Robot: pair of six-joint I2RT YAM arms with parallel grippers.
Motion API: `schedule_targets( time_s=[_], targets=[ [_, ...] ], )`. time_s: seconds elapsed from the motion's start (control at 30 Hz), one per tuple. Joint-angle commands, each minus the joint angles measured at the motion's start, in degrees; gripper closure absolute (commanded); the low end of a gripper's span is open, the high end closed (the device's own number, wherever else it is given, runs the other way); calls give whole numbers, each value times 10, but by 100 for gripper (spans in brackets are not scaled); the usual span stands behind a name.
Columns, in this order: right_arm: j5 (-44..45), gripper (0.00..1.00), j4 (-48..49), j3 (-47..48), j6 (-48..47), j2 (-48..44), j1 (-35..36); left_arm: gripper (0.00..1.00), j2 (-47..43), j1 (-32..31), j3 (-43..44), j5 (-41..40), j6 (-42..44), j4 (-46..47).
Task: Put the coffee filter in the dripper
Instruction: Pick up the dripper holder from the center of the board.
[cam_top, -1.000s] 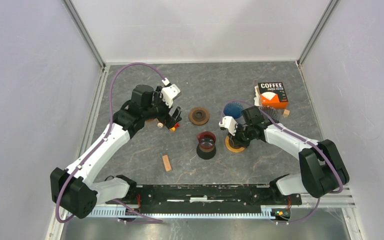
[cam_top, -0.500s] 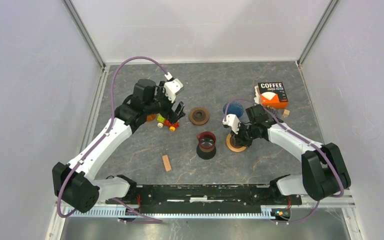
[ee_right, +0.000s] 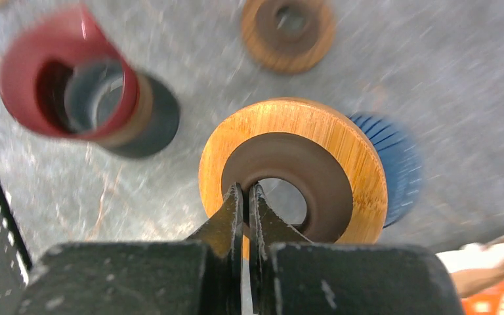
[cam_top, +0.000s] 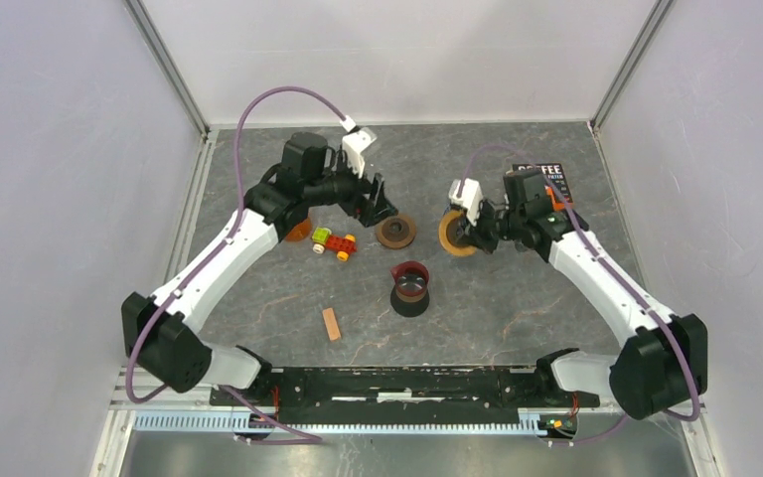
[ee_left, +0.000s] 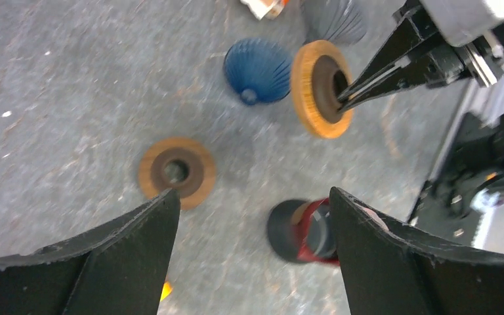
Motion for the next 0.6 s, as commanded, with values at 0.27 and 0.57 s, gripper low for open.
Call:
schedule_targets(
  time_s=[0.27,0.57],
  targets=[
    [-54,100,161,122,149,-50,8,8,138,-29,174,110,-313,98],
    [-48,100,186,107,168,-65,12,27,182,-38,176,151,-392,159]
  ],
)
